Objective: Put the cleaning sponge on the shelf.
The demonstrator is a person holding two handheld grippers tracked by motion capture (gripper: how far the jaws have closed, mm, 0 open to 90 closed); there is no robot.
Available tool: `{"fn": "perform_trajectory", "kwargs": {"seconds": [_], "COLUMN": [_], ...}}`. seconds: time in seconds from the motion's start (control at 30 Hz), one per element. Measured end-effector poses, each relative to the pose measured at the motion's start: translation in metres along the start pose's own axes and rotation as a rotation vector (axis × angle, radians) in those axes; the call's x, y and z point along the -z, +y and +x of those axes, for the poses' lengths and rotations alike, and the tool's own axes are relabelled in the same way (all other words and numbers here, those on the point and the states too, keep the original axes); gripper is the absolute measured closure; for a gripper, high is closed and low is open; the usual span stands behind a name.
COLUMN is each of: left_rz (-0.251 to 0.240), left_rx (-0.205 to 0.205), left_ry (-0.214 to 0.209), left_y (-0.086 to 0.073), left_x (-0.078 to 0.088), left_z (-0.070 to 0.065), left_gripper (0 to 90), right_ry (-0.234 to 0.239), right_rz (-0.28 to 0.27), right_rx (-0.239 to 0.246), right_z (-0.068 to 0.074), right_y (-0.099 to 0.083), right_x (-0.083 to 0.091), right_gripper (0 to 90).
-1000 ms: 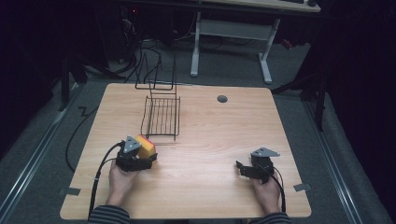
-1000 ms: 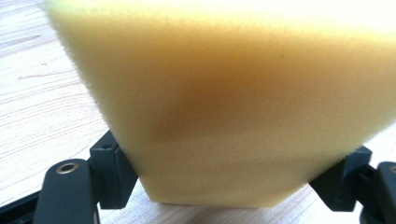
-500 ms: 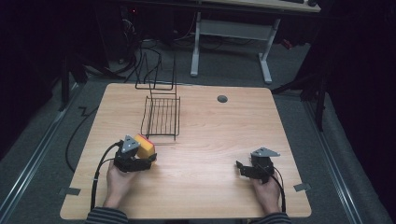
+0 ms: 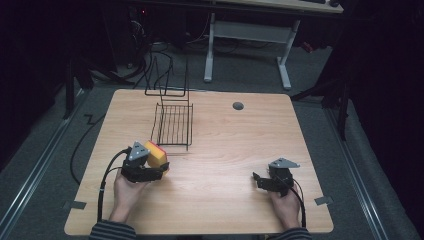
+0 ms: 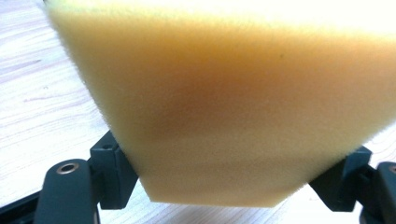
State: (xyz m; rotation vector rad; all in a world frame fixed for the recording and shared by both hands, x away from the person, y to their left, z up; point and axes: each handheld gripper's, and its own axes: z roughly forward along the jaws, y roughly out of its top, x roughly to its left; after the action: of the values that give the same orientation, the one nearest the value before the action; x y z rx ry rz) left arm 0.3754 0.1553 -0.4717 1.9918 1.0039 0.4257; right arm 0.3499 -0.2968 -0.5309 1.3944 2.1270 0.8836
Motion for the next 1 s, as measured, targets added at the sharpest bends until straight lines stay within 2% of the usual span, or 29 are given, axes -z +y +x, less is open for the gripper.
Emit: {"fn": "perform_trajectory", "kwargs": {"seconds": [0.47,1.0], "left_rz": [-0.011,-0.016], "left_rx": [0.001,-0.001], "left_ry": [-0.024,-0.027], "left_y": [0.016,0.038], "left_x": [0.004,0.002], "left_z": [0.0,0.005], "left_gripper": [23.2,23.4], "right_ry": [0.001,0.001], "right_rz": [-0.001,0.0], "right_rx": [0.0,-0.002], "right_z": [0.0,0.0], "right_y": [0.0,0.0], "right_x": [0.0,0.0], "right_gripper": [26.4,26.4]}}
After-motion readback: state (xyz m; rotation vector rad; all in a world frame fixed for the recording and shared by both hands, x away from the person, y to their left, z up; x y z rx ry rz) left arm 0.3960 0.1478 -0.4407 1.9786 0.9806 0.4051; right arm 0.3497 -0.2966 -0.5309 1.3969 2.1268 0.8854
